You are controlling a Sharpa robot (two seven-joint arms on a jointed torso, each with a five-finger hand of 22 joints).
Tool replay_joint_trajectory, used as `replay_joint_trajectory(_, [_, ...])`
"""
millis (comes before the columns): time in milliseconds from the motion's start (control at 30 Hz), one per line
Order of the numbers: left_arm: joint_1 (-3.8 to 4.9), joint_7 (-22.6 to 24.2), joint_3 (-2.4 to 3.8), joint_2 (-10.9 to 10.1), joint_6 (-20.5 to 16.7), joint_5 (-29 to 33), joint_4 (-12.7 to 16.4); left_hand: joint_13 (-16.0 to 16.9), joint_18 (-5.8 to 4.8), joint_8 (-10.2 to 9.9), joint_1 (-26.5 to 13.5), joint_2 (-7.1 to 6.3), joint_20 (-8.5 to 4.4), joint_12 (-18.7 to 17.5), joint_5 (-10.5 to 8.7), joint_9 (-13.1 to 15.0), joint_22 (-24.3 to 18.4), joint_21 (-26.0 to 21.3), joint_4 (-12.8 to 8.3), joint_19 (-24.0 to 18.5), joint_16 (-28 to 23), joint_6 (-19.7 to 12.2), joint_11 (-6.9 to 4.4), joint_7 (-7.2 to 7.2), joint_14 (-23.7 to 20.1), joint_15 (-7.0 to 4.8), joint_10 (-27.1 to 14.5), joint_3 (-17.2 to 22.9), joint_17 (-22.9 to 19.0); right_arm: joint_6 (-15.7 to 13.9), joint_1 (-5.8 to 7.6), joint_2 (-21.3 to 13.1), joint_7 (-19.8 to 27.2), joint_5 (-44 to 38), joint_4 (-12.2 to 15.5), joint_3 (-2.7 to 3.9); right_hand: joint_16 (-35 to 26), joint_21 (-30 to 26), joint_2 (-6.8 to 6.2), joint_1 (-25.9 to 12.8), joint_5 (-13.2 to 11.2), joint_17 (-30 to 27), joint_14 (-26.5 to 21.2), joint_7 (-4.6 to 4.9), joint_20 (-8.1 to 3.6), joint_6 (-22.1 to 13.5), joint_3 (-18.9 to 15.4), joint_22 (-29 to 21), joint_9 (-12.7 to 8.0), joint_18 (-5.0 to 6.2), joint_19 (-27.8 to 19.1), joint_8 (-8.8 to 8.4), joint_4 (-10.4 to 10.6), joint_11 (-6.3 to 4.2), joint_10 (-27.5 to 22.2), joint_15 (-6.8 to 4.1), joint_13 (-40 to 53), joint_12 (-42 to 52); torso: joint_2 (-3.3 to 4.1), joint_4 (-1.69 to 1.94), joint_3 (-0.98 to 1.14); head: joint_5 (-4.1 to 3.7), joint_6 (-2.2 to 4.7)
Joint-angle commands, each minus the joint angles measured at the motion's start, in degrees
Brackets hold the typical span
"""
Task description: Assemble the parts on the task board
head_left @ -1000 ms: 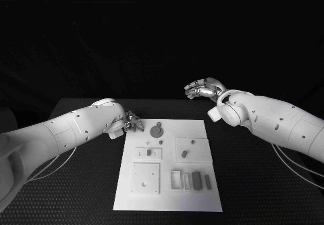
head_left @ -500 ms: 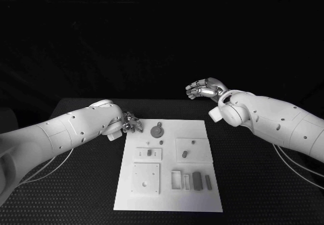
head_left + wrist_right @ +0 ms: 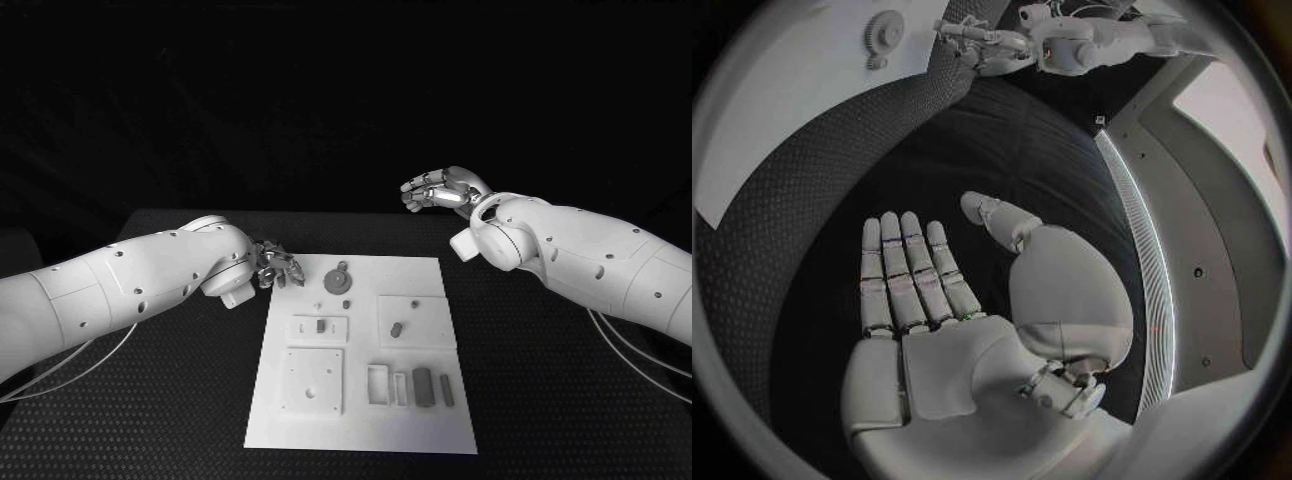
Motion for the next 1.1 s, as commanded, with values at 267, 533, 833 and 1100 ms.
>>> replay_joint_trajectory(267, [0.47,-3.89,-0.50,-4.68,-5.05,0.83,8.76,0.28,0.13,3.55,-0.54,-0.54,-7.19,-0.64,2.08,12.57,0.87,0.49,-1.90,0.99,0.56,2.23,-2.67,-1.11,4.59,-3.41,3.96,1.19,0.20,0.30,0.00,0.31,0.34,0.03,-1.09,0.00,-0.07,-0.22,-0.11,-0.45,0.36,-0.11,-0.47,2.34,-0.07,-0.35,-0.15,0.13,-0.10,-0.93,-0.46,0.34,0.00,0.05,0.41,0.04,0.04,-0.43,-0.21,0.29,-0.21,0.03,-0.15])
replay_joint_trajectory(533, [0.46,-5.06,-2.52,-6.17,-6.00,-1.15,12.34,0.37,0.17,3.44,-0.71,-0.71,-7.27,-0.75,2.80,12.84,0.85,0.60,-2.09,1.21,0.63,2.73,-2.78,-1.25,4.91,-3.51,4.53,1.28,0.27,0.23,0.00,0.38,0.35,-0.09,-1.19,0.00,-0.08,-0.27,-0.20,-0.39,0.40,-0.15,-0.53,2.32,-0.07,-0.37,-0.14,0.19,-0.12,-0.94,-0.49,0.34,-0.04,0.03,0.38,0.02,0.03,-0.48,-0.19,0.32,-0.16,0.20,-0.44])
replay_joint_trajectory(833, [0.44,-5.46,-4.75,-6.63,-5.79,-2.81,14.53,0.47,0.21,3.33,-0.77,-0.78,-7.34,-0.76,3.07,12.99,0.86,0.71,-2.28,1.39,0.70,3.02,-2.87,-1.34,5.13,-3.59,4.95,1.33,0.33,0.21,0.00,0.49,0.36,-0.10,-1.14,0.00,-0.08,-0.31,-0.24,-0.37,0.42,-0.18,-0.57,2.31,-0.07,-0.39,-0.14,0.24,-0.14,-0.96,-0.51,0.34,-0.04,0.02,0.37,0.02,0.03,-0.52,-0.13,0.34,-0.15,0.42,-0.77])
replay_joint_trajectory(1100, [0.17,-5.31,-4.74,-6.57,-5.19,-2.98,15.26,0.51,0.22,3.27,-0.81,-0.77,-7.36,-0.77,3.13,13.04,0.86,0.75,-2.33,1.45,0.73,3.10,-2.89,-1.36,5.20,-3.62,5.07,1.34,0.36,0.34,-0.01,0.56,0.38,-0.10,-1.16,0.00,-0.08,-0.33,-0.22,-0.37,0.45,-0.20,-0.58,2.31,-0.06,-0.40,-0.14,0.28,-0.15,-0.97,-0.51,0.34,-0.01,0.02,0.38,0.02,0.03,-0.54,-0.10,0.22,-0.16,0.52,-0.91])
